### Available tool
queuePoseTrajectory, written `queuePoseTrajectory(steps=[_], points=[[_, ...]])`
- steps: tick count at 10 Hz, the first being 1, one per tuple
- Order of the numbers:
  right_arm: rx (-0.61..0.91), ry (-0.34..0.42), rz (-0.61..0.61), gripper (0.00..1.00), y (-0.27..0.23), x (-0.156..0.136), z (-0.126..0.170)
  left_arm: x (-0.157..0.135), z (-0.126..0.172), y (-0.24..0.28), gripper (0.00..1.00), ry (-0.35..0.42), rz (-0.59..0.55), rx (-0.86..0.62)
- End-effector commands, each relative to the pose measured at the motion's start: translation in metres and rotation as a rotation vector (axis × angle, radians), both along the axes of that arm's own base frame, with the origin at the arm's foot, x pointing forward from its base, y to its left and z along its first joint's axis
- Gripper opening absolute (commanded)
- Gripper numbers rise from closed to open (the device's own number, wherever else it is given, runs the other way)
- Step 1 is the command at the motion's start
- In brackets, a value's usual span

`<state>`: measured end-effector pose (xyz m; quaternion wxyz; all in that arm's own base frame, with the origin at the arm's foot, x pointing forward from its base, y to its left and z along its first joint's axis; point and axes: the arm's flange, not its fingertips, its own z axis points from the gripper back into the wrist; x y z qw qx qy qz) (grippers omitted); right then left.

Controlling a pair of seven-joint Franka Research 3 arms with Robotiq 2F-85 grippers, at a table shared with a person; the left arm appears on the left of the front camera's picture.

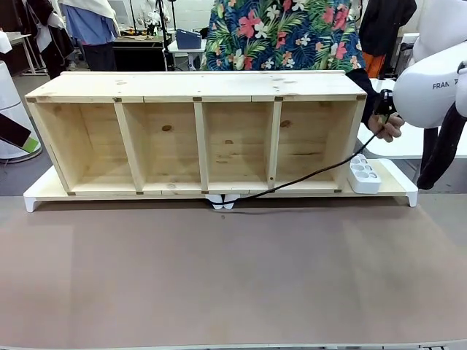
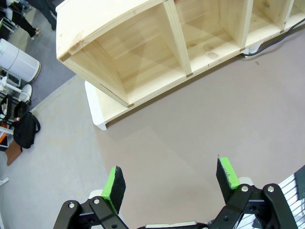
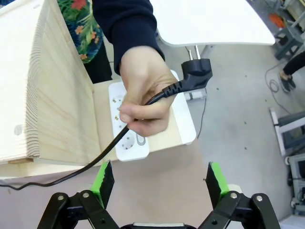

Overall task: Perform cable management.
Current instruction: Release the Power Cable when the human grasps it.

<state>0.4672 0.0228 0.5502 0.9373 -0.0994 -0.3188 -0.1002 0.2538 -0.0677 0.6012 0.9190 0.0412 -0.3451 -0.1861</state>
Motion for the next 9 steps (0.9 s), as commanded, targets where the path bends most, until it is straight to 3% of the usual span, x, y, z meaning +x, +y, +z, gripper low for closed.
queuePoseTrajectory(steps=[1,9], points=[[-0.002,0.008,-0.001,1.00,0.0006,0.0006,-0.0021,0.0001,0.0008,0.0005,1.00,-0.006,-0.009,0.005],[-0.002,0.008,-0.001,1.00,0.0006,0.0006,-0.0021,0.0001,0.0008,0.0005,1.00,-0.006,-0.009,0.005]])
